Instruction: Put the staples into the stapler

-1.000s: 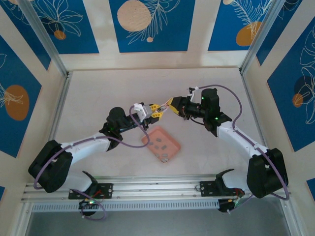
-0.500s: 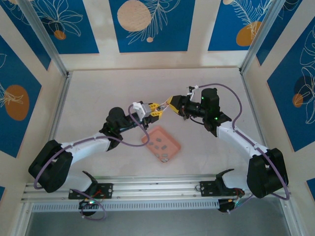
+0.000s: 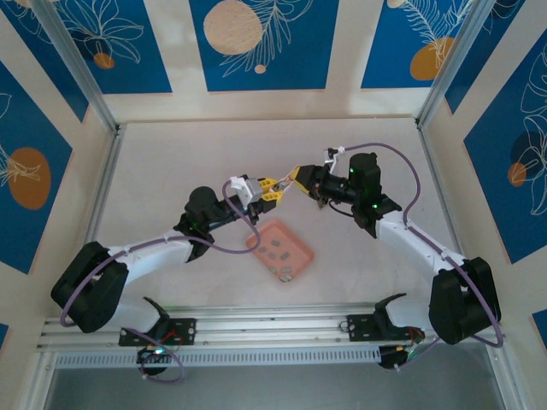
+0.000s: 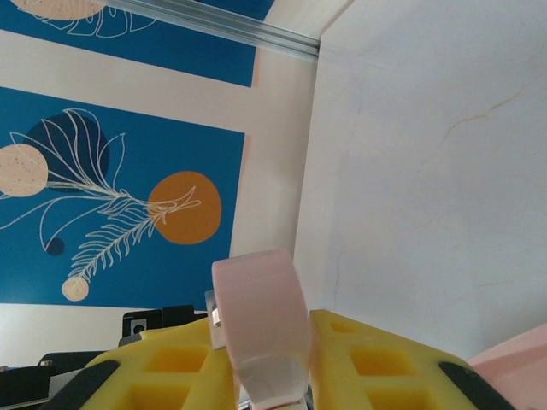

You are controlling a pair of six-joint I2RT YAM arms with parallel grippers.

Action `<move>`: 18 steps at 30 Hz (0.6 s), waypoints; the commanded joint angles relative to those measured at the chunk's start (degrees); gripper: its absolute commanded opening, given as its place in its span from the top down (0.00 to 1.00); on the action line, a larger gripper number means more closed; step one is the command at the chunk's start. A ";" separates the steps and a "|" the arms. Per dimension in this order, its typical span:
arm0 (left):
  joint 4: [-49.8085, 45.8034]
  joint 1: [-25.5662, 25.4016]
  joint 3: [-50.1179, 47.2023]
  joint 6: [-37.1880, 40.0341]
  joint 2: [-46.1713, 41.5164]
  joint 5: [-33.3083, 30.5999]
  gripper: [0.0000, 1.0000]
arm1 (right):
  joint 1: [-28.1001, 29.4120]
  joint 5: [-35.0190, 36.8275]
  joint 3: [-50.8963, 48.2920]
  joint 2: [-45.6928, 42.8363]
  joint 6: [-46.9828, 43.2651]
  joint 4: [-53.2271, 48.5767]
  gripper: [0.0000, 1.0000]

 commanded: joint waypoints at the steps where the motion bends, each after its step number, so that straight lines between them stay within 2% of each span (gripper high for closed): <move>1: 1.09 -1.52 -0.94 -1.75 -0.31 1.50 0.89 | 0.62 2.51 1.56 -1.81 -3.77 -0.15 0.76; 4: -0.45 -1.52 -1.31 -2.70 -1.04 -0.41 0.77 | 1.99 5.73 3.46 -3.30 -9.08 -6.10 0.78; 6: -3.48 -1.48 -1.02 -5.49 -1.57 -2.43 0.61 | 3.53 9.47 5.64 -4.21 -13.93 -12.25 0.79; 9: -10.54 -1.42 -0.06 -8.32 -3.48 -2.45 0.55 | 5.76 15.77 9.53 -4.52 -20.60 -21.46 0.79; 12: -19.77 -1.42 1.62 -12.61 -6.18 -6.99 0.51 | 7.92 21.58 13.18 -3.68 -26.78 -28.75 0.79; 18: -42.31 -1.42 7.59 -12.17 -11.36 -11.46 0.44 | 11.71 27.42 19.68 -0.05 -37.65 -36.00 0.79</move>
